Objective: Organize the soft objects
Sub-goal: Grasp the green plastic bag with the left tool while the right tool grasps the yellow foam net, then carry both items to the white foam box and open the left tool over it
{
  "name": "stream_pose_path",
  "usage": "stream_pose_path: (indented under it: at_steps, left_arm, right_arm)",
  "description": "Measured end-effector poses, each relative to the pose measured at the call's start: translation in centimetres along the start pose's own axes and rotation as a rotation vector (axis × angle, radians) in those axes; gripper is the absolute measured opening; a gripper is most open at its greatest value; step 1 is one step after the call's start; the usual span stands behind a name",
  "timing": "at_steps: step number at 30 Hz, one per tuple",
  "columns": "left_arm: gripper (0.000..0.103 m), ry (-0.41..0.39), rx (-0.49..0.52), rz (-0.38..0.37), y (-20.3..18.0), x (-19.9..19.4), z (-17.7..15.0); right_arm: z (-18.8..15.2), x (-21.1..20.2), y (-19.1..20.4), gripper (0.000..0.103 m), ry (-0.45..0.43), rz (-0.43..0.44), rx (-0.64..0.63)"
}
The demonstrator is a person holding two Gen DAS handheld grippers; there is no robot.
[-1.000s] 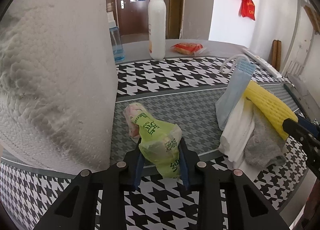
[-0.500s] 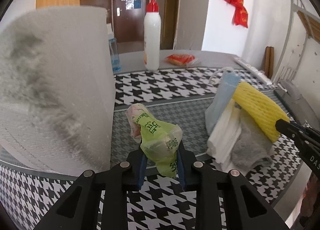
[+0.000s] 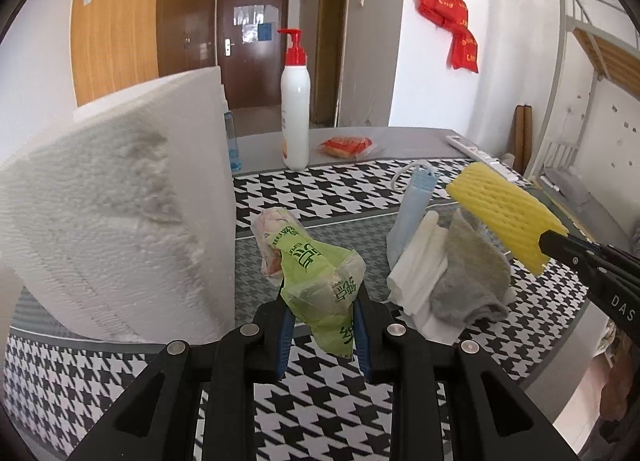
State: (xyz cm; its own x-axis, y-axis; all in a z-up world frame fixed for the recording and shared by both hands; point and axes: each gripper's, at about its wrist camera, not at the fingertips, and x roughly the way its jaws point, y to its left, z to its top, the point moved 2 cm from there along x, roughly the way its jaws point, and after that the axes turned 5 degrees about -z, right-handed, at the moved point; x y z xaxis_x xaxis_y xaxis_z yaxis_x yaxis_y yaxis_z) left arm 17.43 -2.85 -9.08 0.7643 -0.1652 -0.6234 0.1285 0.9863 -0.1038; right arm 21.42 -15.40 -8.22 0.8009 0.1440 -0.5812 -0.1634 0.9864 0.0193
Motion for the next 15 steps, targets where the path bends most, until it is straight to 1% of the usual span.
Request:
stream_pose_path:
  at_steps: [15]
  left_arm:
    - [0.028, -0.085, 0.058, -0.022, -0.6, -3.4, -0.1]
  right_arm:
    - [0.4, -2.5, 0.5, 0.014, -0.062, -0.002, 0.004]
